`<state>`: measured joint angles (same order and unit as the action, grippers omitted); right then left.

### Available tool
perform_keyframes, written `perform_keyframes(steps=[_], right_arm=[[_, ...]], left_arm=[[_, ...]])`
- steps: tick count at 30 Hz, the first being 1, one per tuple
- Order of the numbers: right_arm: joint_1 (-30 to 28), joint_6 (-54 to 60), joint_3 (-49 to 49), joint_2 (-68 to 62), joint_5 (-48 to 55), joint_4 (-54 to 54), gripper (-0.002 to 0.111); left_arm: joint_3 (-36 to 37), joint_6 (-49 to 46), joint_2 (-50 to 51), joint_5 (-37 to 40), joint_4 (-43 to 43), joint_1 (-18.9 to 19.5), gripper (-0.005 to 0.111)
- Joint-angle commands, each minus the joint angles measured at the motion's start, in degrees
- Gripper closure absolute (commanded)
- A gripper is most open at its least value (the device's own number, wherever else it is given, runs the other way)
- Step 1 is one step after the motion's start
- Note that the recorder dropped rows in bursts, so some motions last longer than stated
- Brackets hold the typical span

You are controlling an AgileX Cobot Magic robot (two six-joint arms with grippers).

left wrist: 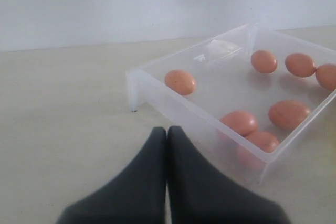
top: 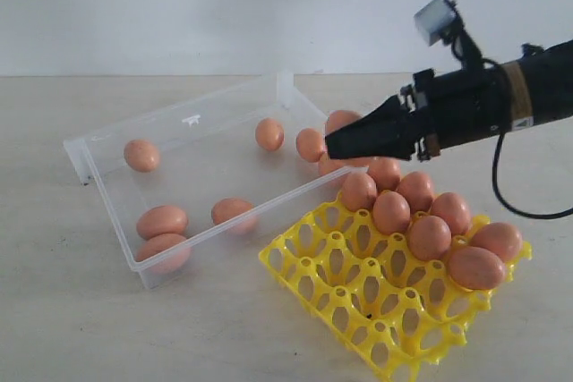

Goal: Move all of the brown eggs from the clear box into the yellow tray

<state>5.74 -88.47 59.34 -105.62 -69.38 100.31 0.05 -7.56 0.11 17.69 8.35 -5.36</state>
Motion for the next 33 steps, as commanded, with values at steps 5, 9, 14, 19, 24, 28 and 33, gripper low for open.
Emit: perform_keyframes(steps=[5, 9, 14, 19, 24, 28, 33], right_arm=[[3.0, 6.3, -0.6, -3.6, 6.1, -0.4, 0.109], [3.0, 11.9, -0.7, -3.8, 8.0, -0.4, 0.109], [4.5, 22.3, -0.7, -3.9, 10.2, -0.4, 0.109], [7.2, 22.6, -0.7, -6.3, 11.6, -0.4, 0.109], [8.6, 22.2, -0.7, -7.5, 17.7, -0.4, 0.109], [8.6, 20.1, -0.7, -7.5, 18.8, -0.4, 0.109], [8.6, 17.2, -0.7, -7.5, 22.2, -0.4, 0.109]], left_arm=[[-0.1, 0.0, -0.1, -0.9, 3.0, 0.2, 0.111], [-0.1, 0.0, -0.1, -1.0, -2.1, 0.2, 0.111], [-0.1, 0.0, -0.1, -1.4, -11.5, 0.2, 0.111], [-0.1, 0.0, -0.1, -1.4, -13.2, 0.2, 0.111], [-0.1, 0.0, -0.1, -1.5, 0.3, 0.2, 0.111], [-0.1, 0.0, -0.1, -1.5, 4.6, 0.2, 0.111], [-0.1, 0.0, -0.1, -1.5, 9.3, 0.2, 0.111]])
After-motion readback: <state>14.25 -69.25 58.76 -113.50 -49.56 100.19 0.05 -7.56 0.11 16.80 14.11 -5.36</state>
